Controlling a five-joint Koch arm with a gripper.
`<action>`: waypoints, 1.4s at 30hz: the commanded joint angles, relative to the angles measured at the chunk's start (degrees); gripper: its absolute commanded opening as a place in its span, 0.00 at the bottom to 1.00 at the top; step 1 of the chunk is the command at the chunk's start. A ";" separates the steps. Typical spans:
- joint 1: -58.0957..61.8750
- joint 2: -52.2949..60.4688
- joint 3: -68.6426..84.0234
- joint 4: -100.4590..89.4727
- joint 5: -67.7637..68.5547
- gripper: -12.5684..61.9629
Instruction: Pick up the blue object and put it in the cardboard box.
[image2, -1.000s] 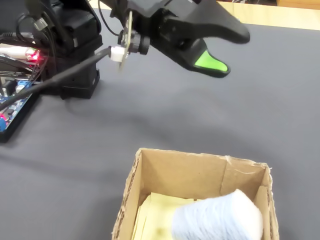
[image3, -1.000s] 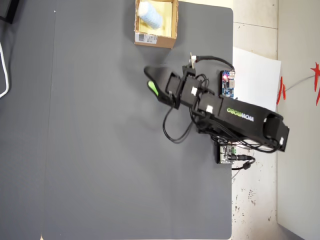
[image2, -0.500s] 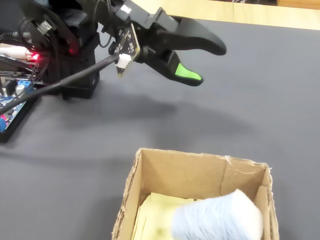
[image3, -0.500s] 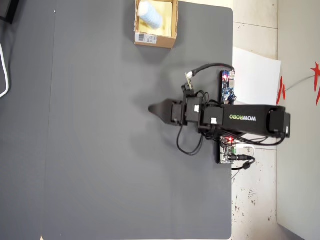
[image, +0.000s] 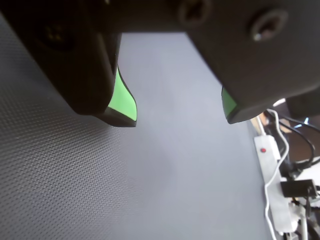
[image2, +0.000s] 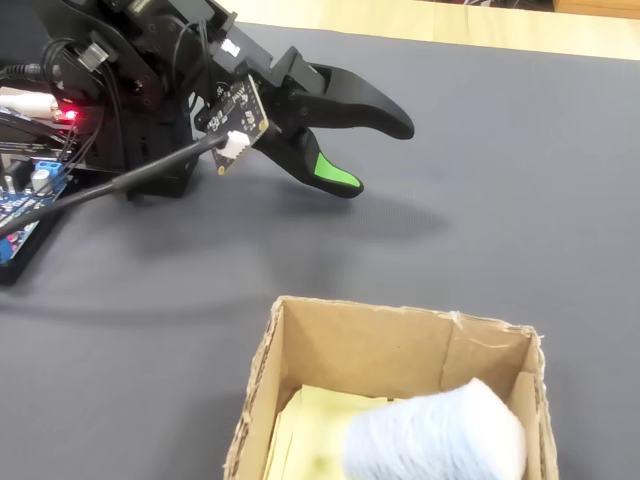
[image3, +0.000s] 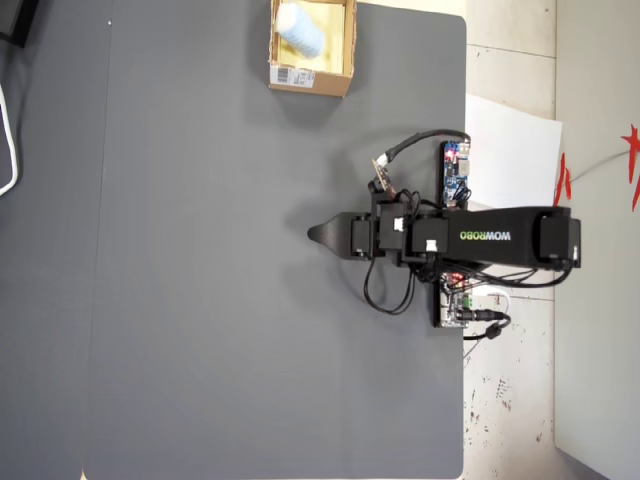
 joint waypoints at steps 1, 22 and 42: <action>0.00 5.19 2.46 0.70 2.81 0.63; 0.26 5.10 2.37 12.92 2.64 0.63; 0.26 5.10 2.37 12.92 2.64 0.63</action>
